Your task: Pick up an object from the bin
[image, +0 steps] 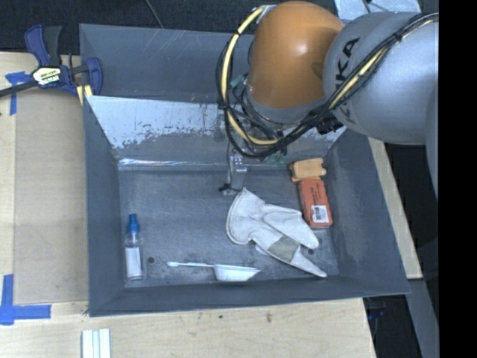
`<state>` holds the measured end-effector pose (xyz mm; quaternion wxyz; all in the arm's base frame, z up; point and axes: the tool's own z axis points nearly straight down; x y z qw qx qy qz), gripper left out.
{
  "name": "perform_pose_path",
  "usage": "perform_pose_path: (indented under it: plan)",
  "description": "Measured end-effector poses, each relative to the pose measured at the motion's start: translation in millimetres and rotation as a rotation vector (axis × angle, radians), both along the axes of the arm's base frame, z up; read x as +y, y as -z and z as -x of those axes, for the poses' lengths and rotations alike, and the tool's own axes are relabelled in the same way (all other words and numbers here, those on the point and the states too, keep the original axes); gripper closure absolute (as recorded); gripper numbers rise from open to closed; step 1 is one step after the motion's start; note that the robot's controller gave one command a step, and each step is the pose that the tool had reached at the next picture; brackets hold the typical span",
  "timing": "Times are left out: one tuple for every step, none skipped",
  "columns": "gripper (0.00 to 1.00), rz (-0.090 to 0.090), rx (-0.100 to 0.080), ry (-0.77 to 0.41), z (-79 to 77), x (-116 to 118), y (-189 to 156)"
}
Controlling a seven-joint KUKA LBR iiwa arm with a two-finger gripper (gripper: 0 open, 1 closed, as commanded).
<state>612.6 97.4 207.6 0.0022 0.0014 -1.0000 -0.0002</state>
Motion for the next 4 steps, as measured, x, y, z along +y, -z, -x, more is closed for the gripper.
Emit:
perform_pose_path:
  plan:
    - [0.00,-0.001,-0.008,0.002,-1.3,-0.6,-5.4]
    - [0.00,0.000,-0.009,-0.091,17.4,-71.5,40.0]
    - [0.00,0.000,-0.005,-0.233,16.4,-93.9,63.9]
    - [0.00,0.000,-0.008,-0.580,-4.3,-85.1,69.9]
